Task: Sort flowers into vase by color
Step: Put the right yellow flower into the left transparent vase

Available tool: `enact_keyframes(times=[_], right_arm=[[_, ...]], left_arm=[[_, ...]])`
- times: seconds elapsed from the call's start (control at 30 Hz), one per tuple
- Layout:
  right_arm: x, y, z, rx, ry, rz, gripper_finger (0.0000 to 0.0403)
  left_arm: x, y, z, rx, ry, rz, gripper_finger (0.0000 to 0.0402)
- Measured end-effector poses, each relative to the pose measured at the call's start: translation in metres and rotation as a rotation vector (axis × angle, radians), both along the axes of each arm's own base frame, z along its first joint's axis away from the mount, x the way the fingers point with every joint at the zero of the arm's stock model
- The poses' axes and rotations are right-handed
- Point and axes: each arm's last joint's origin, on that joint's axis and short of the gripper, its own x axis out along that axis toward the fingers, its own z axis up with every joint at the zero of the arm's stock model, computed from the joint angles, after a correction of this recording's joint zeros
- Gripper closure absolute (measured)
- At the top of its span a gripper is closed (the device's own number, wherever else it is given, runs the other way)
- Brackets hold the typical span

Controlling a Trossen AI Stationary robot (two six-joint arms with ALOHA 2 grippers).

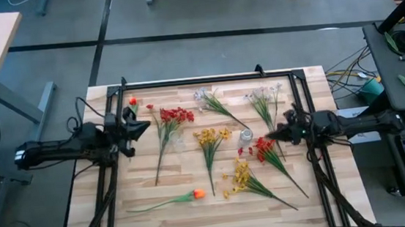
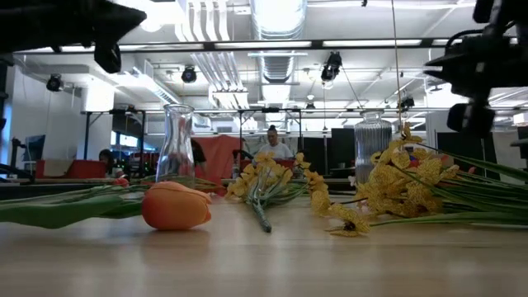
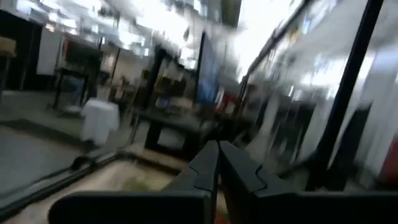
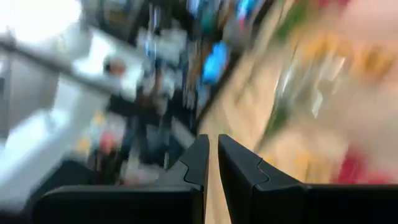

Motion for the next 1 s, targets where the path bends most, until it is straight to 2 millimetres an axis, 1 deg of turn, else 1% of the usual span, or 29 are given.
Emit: enact_keyframes(times=[0.03,0.1,0.17,0.2,0.23,0.3,0.37,0.4,0.47,0.57,0.63,0.73,0.8,0.87,1.0], right_arm=[[0.001,0.003,0.001,-0.006,0.047,0.048,0.0374],[0.002,0.009,0.005,-0.078,0.188,0.125,0.0374],[0.002,0.016,0.011,-0.159,0.387,0.197,0.0374],[0.0,0.019,0.016,-0.182,0.501,0.204,0.0374],[-0.001,0.022,0.022,-0.193,0.613,0.207,0.0374],[0.003,0.03,0.036,-0.207,0.808,0.235,0.0374],[0.005,0.038,0.052,-0.217,0.929,0.257,0.0374],[0.008,0.042,0.059,-0.233,0.971,0.267,0.0374],[0.015,0.049,0.071,-0.255,1.026,0.271,0.0374],[0.027,0.061,0.082,-0.277,1.066,0.289,0.0374],[0.036,0.068,0.084,-0.291,1.074,0.297,0.0374],[0.046,0.076,0.082,-0.296,1.117,0.324,0.0363],[0.052,0.079,0.079,-0.29,1.148,0.334,0.0344],[0.058,0.082,0.076,-0.276,1.182,0.32,0.0317],[0.074,0.095,0.069,-0.299,1.17,0.334,0.025]], left_arm=[[0.003,0.0,-0.002,0.004,0.051,0.0,0.0401],[0.008,-0.001,-0.004,-0.017,0.151,-0.015,0.0401],[0.014,-0.004,-0.005,-0.041,0.23,-0.038,0.0401],[0.016,-0.005,-0.005,-0.05,0.264,-0.045,0.0401],[0.018,-0.005,-0.002,-0.075,0.285,-0.043,0.0401],[0.022,-0.005,0.009,-0.158,0.299,-0.039,0.0401],[0.023,-0.006,0.024,-0.208,0.337,-0.047,0.0401],[0.022,-0.007,0.03,-0.22,0.382,-0.054,0.0401],[0.02,-0.009,0.041,-0.245,0.481,-0.066,0.0401],[0.013,-0.012,0.056,-0.268,0.603,-0.076,0.0401],[0.009,-0.014,0.065,-0.28,0.651,-0.065,0.0401],[0.005,-0.015,0.069,-0.295,0.685,-0.062,0.0401],[0.006,-0.016,0.071,-0.309,0.672,-0.063,0.04],[0.006,-0.017,0.071,-0.324,0.668,-0.064,0.0393],[0.009,-0.019,0.065,-0.338,0.656,-0.081,0.0361]])
